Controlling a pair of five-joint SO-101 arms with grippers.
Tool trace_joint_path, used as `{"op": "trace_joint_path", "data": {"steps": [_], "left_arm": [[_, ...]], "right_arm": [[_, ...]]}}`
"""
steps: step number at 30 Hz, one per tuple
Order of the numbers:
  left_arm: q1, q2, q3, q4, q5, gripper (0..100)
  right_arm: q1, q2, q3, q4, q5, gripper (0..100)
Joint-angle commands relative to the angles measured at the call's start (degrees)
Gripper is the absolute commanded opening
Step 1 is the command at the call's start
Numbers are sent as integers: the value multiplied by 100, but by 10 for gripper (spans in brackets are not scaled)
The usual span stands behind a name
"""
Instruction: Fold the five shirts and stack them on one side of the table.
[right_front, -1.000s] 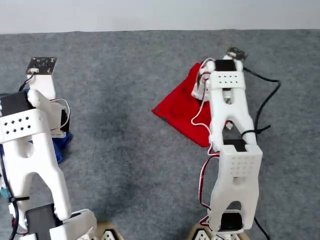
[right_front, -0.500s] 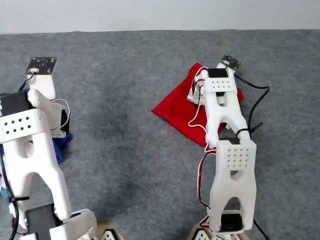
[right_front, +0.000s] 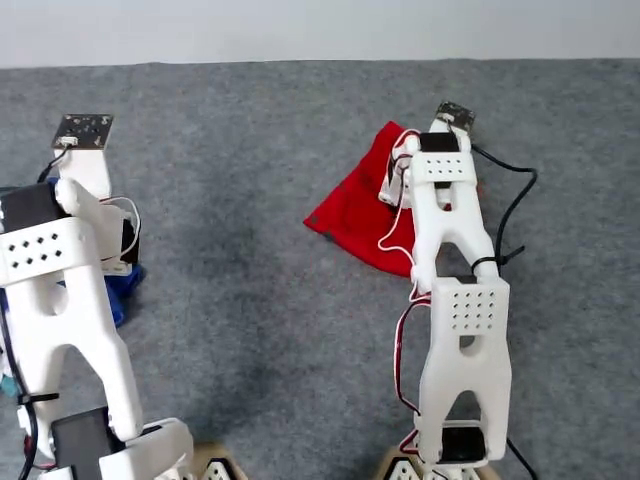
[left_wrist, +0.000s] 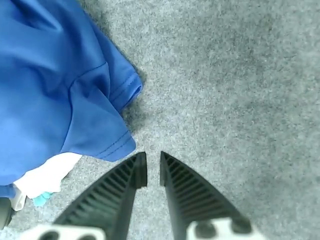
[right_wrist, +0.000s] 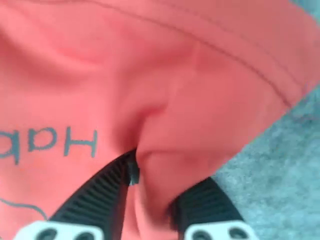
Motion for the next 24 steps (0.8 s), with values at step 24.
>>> {"op": "trace_joint_path", "data": {"steps": [24], "left_arm": [[-9, -211, -40, 123, 0, 58]], "right_arm": [[3943, -646, -1714, 2026, 5855, 10]]}}
